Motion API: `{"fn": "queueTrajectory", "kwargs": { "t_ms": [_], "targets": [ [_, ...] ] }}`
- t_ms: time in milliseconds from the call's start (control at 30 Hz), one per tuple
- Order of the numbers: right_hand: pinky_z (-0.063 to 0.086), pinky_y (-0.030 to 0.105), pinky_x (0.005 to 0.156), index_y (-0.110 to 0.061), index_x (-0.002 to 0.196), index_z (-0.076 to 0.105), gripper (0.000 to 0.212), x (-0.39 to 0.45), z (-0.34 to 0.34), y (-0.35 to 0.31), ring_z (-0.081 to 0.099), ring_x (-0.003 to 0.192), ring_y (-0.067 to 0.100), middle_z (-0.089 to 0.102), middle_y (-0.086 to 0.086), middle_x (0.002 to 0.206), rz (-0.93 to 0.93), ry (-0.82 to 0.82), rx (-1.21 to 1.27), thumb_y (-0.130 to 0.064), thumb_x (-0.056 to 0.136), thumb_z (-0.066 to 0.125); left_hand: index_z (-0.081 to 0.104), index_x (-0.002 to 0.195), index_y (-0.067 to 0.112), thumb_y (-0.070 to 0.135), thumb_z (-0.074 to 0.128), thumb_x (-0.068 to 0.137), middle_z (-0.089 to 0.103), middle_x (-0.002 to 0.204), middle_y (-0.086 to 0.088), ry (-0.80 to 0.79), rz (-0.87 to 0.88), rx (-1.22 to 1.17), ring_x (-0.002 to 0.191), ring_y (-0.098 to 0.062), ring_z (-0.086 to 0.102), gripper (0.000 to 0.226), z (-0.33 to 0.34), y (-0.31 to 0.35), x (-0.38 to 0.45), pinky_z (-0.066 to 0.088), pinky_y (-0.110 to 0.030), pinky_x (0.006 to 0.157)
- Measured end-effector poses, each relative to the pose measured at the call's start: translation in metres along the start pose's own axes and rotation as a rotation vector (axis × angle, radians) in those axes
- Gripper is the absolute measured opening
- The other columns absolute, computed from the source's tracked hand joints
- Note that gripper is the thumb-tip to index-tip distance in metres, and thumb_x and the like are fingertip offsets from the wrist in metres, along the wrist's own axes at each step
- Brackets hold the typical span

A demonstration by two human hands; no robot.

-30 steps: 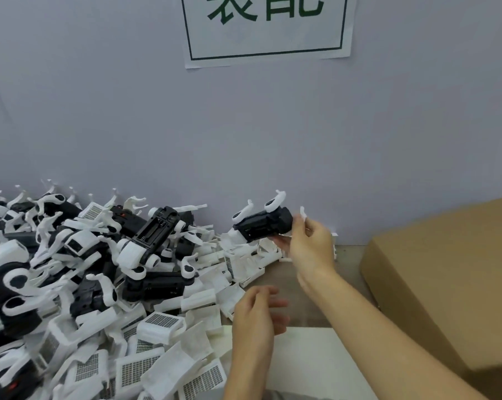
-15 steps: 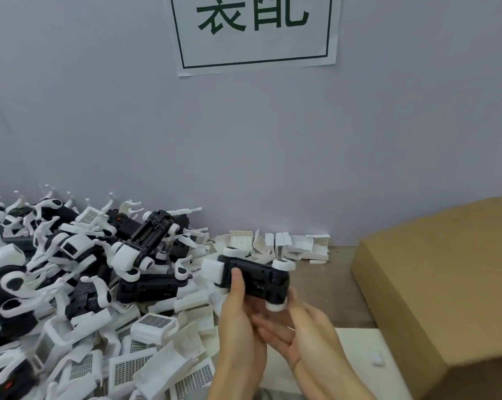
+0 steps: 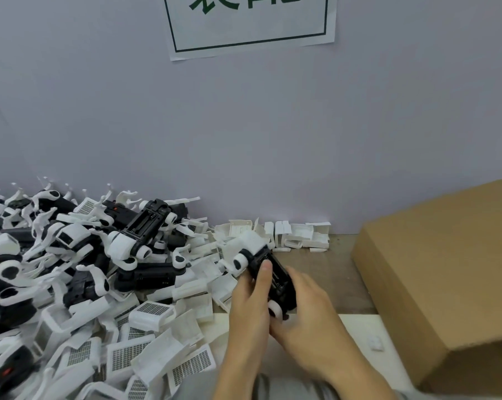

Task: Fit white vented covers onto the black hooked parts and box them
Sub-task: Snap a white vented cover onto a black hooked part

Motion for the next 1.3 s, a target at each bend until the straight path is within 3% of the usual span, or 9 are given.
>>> {"fn": "queueTrajectory", "kwargs": {
  "t_ms": [167,333,533,667,767,867,1000,1100,1300],
  "targets": [
    [0.058,0.025,0.067,-0.035,0.097,0.067,0.030,-0.001,-0.004,0.004,0.068,0.082,-0.001,0.072,-0.015,0.091,0.029,0.027,0.169,-0.031,0.067,0.071,0.071,0.108,0.023,0.029,0.058,0.099,0.077,0.101,0.007,-0.071,0.074,0.119,0.096,-0.005,0.071,0.017,0.009,0.006,-0.002,0.052,-0.014,0.078],
    [0.057,0.027,0.069,-0.039,0.095,0.073,0.034,-0.002,-0.013,-0.007,0.070,0.079,0.004,0.075,-0.018,0.087,-0.028,0.103,0.194,-0.037,0.061,0.074,0.071,0.102,0.018,0.028,0.060,0.098,0.077,0.093,0.002,-0.045,0.115,0.088,0.092,-0.011,0.071,0.015,0.006,0.012,-0.002,0.053,-0.015,0.075],
    [0.054,0.018,0.069,-0.042,0.100,0.066,0.036,0.001,0.000,0.001,0.068,0.085,-0.003,0.073,-0.022,0.093,0.022,0.033,0.212,-0.022,0.072,0.073,0.070,0.104,0.021,0.020,0.059,0.100,0.077,0.097,0.007,-0.024,0.143,0.140,0.091,0.000,0.071,0.012,0.005,0.013,-0.003,0.049,-0.010,0.074],
    [0.049,0.031,0.101,-0.038,0.129,0.054,0.058,0.002,0.004,0.004,0.059,0.119,-0.001,0.065,-0.020,0.124,0.041,-0.003,0.354,-0.008,0.082,0.069,0.067,0.101,0.025,0.014,0.062,0.097,0.077,0.096,0.005,0.032,0.153,0.167,0.092,-0.007,0.072,0.012,-0.001,0.011,-0.001,0.055,-0.025,0.081],
    [0.040,0.032,0.110,-0.038,0.140,0.042,0.066,0.003,-0.010,0.009,0.045,0.134,-0.001,0.052,-0.021,0.139,0.085,0.099,0.510,-0.021,0.081,0.064,0.066,0.101,0.026,0.012,0.064,0.096,0.075,0.094,0.007,0.012,0.185,0.222,0.089,-0.013,0.071,0.015,-0.001,0.009,0.000,0.059,-0.038,0.079],
    [0.047,0.036,0.104,-0.030,0.139,0.047,0.069,0.004,-0.014,0.005,0.057,0.123,0.003,0.063,-0.014,0.129,0.063,0.114,0.649,-0.032,0.077,0.076,0.067,0.097,0.030,0.006,0.061,0.092,0.074,0.090,0.012,-0.086,0.295,0.366,0.082,-0.005,0.069,0.026,0.010,0.015,-0.006,0.056,-0.026,0.073],
    [0.058,0.024,0.071,-0.023,0.113,0.065,0.043,0.006,-0.029,0.014,0.073,0.086,0.009,0.075,-0.006,0.091,0.100,0.282,0.673,-0.017,0.076,0.085,0.070,0.104,0.028,0.003,0.056,0.088,0.073,0.093,0.017,-0.216,0.377,0.527,0.087,-0.002,0.068,0.033,0.027,0.018,-0.015,0.048,-0.010,0.071],
    [0.056,0.021,0.062,-0.025,0.084,0.073,0.021,0.006,-0.035,0.015,0.073,0.074,0.013,0.075,0.001,0.079,0.074,0.328,0.694,-0.013,0.074,0.086,0.070,0.111,0.021,0.000,0.057,0.088,0.073,0.090,0.016,-0.227,0.387,0.562,0.085,-0.002,0.067,0.034,0.028,0.018,-0.015,0.048,-0.012,0.071],
    [0.056,0.025,0.056,-0.019,0.073,0.077,0.013,0.000,-0.034,0.038,0.075,0.070,0.019,0.075,0.002,0.073,0.279,0.449,0.802,-0.026,0.072,0.088,0.065,0.111,0.032,0.018,0.060,0.091,0.070,0.081,0.020,-0.302,0.388,0.693,0.077,-0.006,0.065,0.026,0.039,0.015,-0.017,0.052,-0.029,0.069]
  ]
}}
Point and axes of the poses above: each hand's wrist, its own x-axis towards the middle knuckle, its own z-axis out of the palm, y = z × x, the point moved 9 cm from there along x, towards the middle knuckle
